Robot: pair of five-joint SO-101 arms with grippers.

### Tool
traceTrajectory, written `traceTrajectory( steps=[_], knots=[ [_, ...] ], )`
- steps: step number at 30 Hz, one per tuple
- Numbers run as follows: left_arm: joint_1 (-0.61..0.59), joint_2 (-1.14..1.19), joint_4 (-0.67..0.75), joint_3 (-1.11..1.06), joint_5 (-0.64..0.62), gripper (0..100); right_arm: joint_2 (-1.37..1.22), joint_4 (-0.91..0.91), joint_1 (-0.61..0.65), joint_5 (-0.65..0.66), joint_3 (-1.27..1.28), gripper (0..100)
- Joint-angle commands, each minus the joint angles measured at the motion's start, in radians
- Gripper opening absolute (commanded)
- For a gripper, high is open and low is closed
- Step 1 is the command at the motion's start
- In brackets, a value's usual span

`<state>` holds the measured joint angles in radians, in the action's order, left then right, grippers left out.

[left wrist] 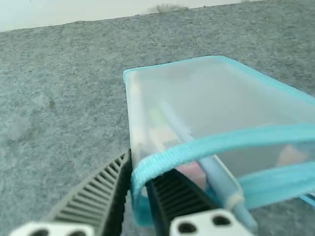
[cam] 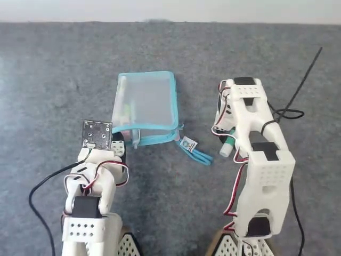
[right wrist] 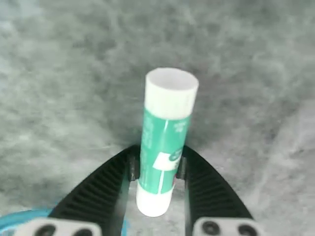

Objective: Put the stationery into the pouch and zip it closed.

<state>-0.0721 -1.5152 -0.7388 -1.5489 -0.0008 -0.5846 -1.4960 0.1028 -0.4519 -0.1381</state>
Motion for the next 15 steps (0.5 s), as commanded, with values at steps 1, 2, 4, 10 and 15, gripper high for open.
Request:
traceTrajectory(
  steps=[1,2,4,10,15],
  knots=[
    [-0.005,-0.002,0.035,0.015,0.012,1,0.104,-0.064,-0.025,0.107,-0.017,7.0],
    [-0.005,-0.002,0.035,0.015,0.012,1,0.133,-0.068,-0.021,0.157,-0.015,5.6],
    [-0.005,-0.002,0.035,0.015,0.012,1,0.203,-0.035,-0.015,0.295,0.020,2.8],
    [-0.005,-0.002,0.035,0.004,0.012,1,0.430,0.245,0.005,0.681,0.347,2.1],
    [-0.005,-0.002,0.037,0.004,0.012,1,0.728,0.384,0.028,0.690,0.620,8.6]
  ],
)
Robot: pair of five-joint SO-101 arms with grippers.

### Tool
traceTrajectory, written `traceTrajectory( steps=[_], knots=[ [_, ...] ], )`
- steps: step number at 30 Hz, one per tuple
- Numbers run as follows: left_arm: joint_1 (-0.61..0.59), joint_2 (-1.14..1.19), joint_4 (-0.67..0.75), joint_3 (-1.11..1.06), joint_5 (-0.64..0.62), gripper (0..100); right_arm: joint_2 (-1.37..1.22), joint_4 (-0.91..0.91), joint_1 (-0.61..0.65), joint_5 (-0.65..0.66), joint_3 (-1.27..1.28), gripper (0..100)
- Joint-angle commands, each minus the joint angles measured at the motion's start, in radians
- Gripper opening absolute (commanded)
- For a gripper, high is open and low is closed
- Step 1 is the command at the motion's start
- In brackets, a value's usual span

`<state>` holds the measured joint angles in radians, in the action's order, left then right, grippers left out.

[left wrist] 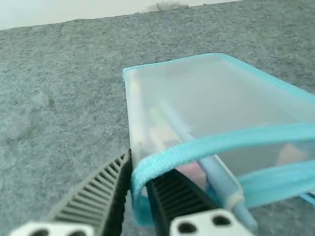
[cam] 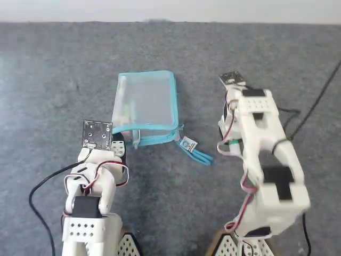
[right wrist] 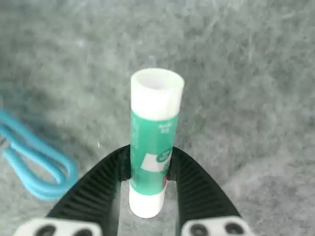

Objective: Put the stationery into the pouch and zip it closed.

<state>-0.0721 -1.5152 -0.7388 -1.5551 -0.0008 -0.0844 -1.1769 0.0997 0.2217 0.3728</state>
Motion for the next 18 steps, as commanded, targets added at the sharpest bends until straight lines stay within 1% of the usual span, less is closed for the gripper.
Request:
traceTrajectory(
  steps=[1,5,7,10,15,18],
  knots=[
    [-0.005,-0.002,0.037,0.010,0.012,1,0.285,0.071,0.045,0.017,0.152,11.9],
    [-0.003,-0.002,0.037,0.010,0.012,1,0.433,0.073,0.110,0.018,0.284,26.6],
    [-0.003,-0.002,0.035,0.010,0.012,1,0.461,0.073,0.130,0.018,0.324,30.4],
    [-0.005,-0.002,0.035,0.010,0.012,1,0.464,0.073,0.130,0.018,0.345,29.9],
    [-0.005,-0.002,0.034,0.010,0.012,1,0.466,0.074,0.125,0.025,0.376,25.2],
    [-0.005,-0.002,0.034,0.010,0.012,1,0.466,0.062,0.127,0.021,0.408,24.8]
  ],
)
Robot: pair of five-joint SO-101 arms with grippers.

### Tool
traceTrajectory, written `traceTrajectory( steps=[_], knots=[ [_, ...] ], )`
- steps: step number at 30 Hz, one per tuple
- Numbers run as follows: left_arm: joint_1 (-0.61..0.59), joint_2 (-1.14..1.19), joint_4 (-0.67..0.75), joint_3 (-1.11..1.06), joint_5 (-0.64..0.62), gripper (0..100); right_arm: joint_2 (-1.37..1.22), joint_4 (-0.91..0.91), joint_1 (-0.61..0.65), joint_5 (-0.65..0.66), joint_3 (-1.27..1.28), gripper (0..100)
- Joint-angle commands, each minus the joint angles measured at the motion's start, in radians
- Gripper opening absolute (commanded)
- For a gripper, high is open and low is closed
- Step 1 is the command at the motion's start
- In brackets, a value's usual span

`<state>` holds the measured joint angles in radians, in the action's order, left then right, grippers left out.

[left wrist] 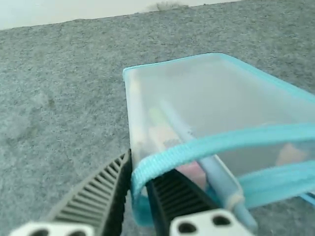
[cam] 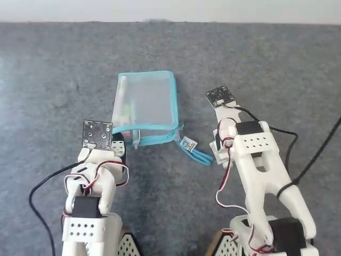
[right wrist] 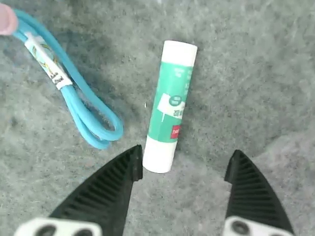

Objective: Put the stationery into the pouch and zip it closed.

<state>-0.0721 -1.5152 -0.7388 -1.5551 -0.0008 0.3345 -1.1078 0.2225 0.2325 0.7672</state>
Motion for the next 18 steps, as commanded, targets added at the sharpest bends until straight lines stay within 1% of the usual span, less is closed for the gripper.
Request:
traceTrajectory(
  steps=[1,7,13,18],
  knots=[
    [-0.005,-0.002,0.034,0.010,0.012,1,0.047,-0.002,0.005,0.006,0.029,24.8],
    [-0.005,-0.002,0.032,0.010,0.012,1,0.045,0.114,0.004,-0.020,0.109,24.5],
    [-0.005,-0.002,0.032,0.010,0.012,1,0.038,0.147,0.007,-0.029,0.121,24.5],
    [-0.005,-0.002,0.031,0.010,0.012,1,-0.062,0.165,0.044,-0.029,0.115,24.5]
  ],
)
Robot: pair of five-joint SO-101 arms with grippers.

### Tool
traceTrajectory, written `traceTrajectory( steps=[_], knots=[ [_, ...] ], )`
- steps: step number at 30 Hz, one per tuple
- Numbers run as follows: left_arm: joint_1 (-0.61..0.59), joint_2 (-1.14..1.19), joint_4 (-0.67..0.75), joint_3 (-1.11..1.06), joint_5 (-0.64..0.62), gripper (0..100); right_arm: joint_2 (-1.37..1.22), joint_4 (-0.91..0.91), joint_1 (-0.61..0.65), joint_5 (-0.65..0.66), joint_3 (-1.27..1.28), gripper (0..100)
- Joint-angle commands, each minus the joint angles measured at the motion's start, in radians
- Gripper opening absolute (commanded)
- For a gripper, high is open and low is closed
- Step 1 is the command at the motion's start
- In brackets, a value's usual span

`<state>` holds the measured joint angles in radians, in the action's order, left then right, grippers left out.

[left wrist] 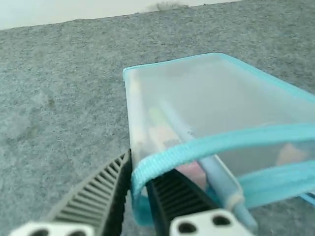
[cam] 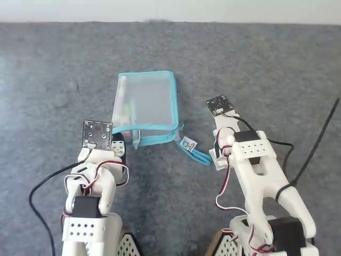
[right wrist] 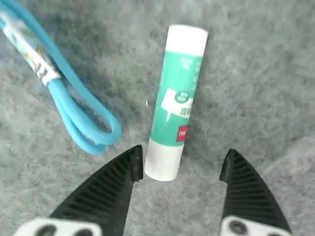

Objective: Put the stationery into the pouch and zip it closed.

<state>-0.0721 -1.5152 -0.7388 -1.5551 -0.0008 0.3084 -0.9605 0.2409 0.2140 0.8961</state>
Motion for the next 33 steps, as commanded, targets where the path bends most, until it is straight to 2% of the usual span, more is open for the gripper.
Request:
traceTrajectory(
  steps=[1,4,11,16,22,28,33],
  knots=[
    [-0.005,-0.002,0.031,0.010,0.012,1,-0.053,0.016,0.027,-0.011,-0.021,24.5],
    [-0.005,-0.002,0.031,0.010,0.012,1,-0.087,0.016,0.004,-0.031,-0.046,22.3],
    [-0.006,-0.002,0.031,0.010,0.012,1,-0.085,0.016,-0.058,-0.046,-0.071,0.7],
    [-0.006,-0.002,0.031,0.010,0.012,1,-0.081,-0.041,-0.091,-0.044,-0.115,0.9],
    [-0.006,-0.002,0.031,0.010,0.012,1,0.108,-0.275,-0.079,-0.035,-0.224,0.9],
    [-0.002,-0.002,0.032,0.010,0.012,1,0.467,-0.584,0.047,0.103,-0.347,0.9],
    [0.003,-0.002,0.035,0.010,0.012,1,0.542,-0.812,0.302,0.132,-0.477,0.9]
  ],
)
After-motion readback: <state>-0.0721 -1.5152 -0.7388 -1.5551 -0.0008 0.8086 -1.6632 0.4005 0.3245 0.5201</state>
